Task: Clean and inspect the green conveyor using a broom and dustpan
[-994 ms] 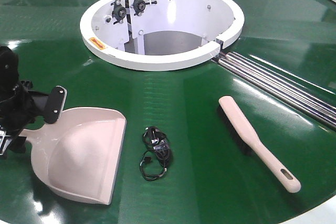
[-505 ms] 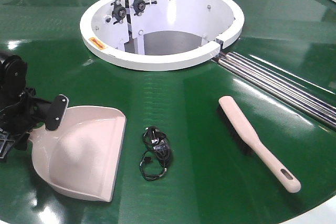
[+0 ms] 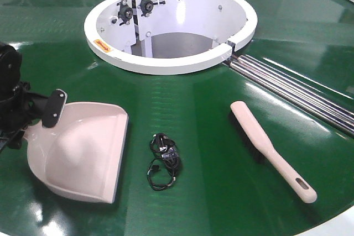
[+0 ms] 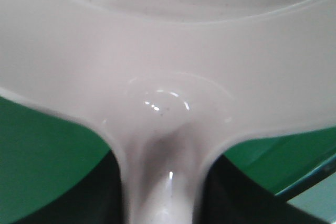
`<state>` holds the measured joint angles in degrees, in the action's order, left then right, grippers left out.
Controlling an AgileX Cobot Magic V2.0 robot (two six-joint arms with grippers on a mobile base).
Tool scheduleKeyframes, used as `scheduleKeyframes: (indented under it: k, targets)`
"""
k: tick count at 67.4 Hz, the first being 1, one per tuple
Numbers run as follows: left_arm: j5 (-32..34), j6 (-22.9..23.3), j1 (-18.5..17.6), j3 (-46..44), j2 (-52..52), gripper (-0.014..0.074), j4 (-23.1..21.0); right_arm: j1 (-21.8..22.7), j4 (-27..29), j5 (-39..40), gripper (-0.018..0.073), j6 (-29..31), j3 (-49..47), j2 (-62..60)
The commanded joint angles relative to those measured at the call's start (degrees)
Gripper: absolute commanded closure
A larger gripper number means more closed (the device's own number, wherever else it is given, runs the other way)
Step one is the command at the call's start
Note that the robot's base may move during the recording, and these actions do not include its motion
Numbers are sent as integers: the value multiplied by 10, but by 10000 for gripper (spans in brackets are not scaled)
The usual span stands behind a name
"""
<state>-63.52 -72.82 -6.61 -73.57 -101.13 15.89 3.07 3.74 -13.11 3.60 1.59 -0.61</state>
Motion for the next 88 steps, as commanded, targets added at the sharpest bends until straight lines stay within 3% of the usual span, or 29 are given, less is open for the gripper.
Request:
scheduleKeyframes:
  k: [1,32,88]
  targets:
    - [-5,28,-13,-35,26,604,4,1,-4,42,568,3,6,-11]
    - [-17,96,-63,-50,-5,604,44,1,-4,42,568,3,6,-11]
    - [-29,103,-90,-50,-28,604,67,1,-4,42,568,3,6,-11]
